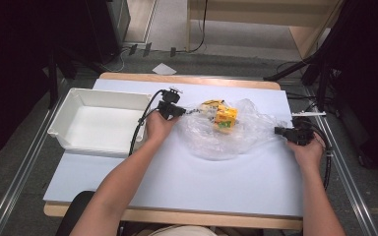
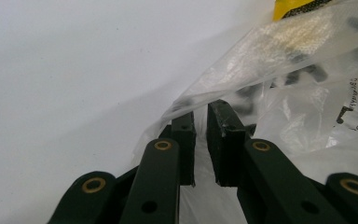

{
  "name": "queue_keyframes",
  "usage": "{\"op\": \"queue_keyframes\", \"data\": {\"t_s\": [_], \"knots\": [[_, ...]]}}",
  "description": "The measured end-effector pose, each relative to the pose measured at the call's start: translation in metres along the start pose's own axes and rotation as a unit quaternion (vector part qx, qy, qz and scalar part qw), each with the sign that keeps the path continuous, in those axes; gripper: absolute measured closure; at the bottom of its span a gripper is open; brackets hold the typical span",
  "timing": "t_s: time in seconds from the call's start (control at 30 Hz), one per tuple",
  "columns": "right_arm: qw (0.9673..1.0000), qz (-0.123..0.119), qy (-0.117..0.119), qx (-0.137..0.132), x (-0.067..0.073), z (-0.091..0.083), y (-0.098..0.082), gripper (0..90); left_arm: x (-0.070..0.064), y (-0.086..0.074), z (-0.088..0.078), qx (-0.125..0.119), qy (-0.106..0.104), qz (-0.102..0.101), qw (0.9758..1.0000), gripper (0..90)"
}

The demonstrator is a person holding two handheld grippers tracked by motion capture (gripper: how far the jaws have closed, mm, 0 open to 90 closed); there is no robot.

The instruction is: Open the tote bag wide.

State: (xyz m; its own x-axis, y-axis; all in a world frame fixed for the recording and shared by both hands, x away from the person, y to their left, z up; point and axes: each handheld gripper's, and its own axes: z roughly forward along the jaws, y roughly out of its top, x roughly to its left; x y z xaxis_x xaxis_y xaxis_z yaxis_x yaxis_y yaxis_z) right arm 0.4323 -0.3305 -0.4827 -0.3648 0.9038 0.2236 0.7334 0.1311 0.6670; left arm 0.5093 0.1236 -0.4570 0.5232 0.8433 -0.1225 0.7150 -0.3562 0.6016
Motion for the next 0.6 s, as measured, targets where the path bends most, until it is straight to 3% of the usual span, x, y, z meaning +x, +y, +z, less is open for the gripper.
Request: {"op": "queue_keyframes", "data": {"t_s": [0.27,0.6], "knots": [[0.9999,0.007,-0.011,0.002,-0.01,-0.008,-0.004,90.0,0.0,-0.001,-0.001,0.0,0.018,-0.009,0.9998,86.9],[0.9996,0.023,-0.012,-0.006,-0.018,-0.013,-0.01,90.0,0.0,-0.002,-0.001,-0.003,0.018,-0.019,0.9997,88.4]]}}
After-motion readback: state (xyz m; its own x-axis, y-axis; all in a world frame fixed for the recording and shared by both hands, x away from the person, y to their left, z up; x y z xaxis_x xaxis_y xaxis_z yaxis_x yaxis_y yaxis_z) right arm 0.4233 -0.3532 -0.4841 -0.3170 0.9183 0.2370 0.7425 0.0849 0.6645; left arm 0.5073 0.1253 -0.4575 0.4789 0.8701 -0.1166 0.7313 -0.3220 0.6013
